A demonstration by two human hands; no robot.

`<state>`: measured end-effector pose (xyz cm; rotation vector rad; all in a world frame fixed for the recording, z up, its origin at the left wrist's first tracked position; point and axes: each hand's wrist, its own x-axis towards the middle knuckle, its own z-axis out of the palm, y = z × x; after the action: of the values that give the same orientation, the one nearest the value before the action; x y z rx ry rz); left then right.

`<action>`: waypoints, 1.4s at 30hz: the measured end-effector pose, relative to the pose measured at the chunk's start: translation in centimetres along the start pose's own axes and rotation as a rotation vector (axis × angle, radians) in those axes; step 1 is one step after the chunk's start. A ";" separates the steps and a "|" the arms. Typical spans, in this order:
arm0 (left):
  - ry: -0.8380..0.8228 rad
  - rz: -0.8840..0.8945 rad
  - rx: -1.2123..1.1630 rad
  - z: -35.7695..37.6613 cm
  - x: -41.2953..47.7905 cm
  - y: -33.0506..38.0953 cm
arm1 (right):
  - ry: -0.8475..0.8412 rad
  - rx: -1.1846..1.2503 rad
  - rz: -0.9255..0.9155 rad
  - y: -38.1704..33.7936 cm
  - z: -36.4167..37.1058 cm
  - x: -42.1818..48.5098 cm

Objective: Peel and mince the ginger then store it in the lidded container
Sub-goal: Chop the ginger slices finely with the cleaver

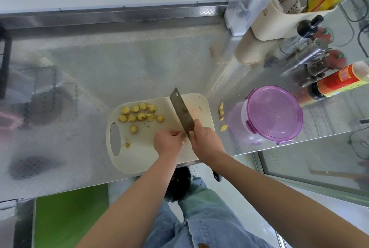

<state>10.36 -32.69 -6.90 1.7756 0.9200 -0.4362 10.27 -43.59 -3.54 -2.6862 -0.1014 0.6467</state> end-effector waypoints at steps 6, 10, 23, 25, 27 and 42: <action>0.006 -0.011 -0.044 0.0 -0.1 -0.1 | -0.041 -0.045 -0.016 0.3 -0.7 -0.9; 0.000 -0.007 -0.007 0.0 -0.2 0.1 | -0.048 -0.040 -0.014 0.1 -0.7 -1.1; 0.019 0.026 0.000 0.2 0.0 -0.3 | -0.075 -0.038 0.006 -0.2 -1.1 -1.6; 0.024 0.030 -0.006 0.2 -0.1 -0.3 | -0.081 -0.047 0.015 -0.4 -1.3 -1.8; 0.025 0.034 -0.007 0.2 -0.1 -0.3 | -0.086 -0.055 0.021 -0.6 -1.4 -1.8; 0.031 0.055 0.063 0.5 0.5 -0.6 | -0.102 -0.022 0.038 -0.6 -1.0 -1.5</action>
<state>10.26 -32.89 -7.83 1.8645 0.8853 -0.4076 9.43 -43.61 -1.83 -2.6818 -0.0849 0.7992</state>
